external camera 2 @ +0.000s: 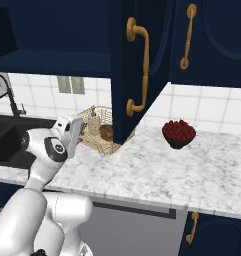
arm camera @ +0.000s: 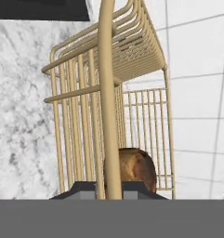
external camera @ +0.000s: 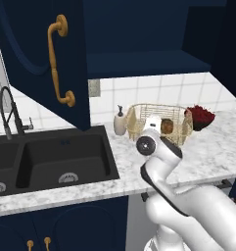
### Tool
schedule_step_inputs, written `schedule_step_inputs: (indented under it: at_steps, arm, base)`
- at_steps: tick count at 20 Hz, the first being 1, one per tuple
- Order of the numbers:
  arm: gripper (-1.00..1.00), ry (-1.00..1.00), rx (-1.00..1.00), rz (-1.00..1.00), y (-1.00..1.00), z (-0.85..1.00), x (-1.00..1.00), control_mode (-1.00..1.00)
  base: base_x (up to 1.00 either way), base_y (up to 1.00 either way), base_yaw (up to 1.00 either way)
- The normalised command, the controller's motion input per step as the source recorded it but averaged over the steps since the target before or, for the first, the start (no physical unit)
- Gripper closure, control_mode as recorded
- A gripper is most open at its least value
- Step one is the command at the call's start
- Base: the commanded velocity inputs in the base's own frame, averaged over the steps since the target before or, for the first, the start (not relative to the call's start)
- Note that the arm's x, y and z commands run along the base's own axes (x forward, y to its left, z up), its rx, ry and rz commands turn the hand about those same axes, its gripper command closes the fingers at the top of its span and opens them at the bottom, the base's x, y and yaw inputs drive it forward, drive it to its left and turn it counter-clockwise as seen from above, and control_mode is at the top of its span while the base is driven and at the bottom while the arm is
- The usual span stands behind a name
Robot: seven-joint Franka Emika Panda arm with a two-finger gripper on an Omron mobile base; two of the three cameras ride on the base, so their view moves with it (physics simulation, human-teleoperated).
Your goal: Open the cabinet, pick up the bread from the cabinet and place it in the basket. Then move the basket to the dining counter.
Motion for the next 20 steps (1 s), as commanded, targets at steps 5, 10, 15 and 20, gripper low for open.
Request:
schedule_step_inputs:
  at_steps: [5, 10, 15, 20]
  arm:
    - [1.00, 0.21, -0.03, 0.33, 0.00, 0.82, -0.45, -1.00]
    - [1.00, 0.09, 0.05, 0.17, 0.00, 0.70, -0.51, -1.00]
    - [1.00, 0.04, 0.11, 0.00, 0.00, 0.43, -0.68, -1.00]
    - [1.00, -0.09, 0.07, 0.02, 0.07, 0.61, -0.70, -1.00]
  base:
    - [0.00, 0.00, 0.00]
    - [0.00, 0.00, 0.00]
    - [0.00, 0.00, 0.00]
    - [0.00, 0.00, 0.00]
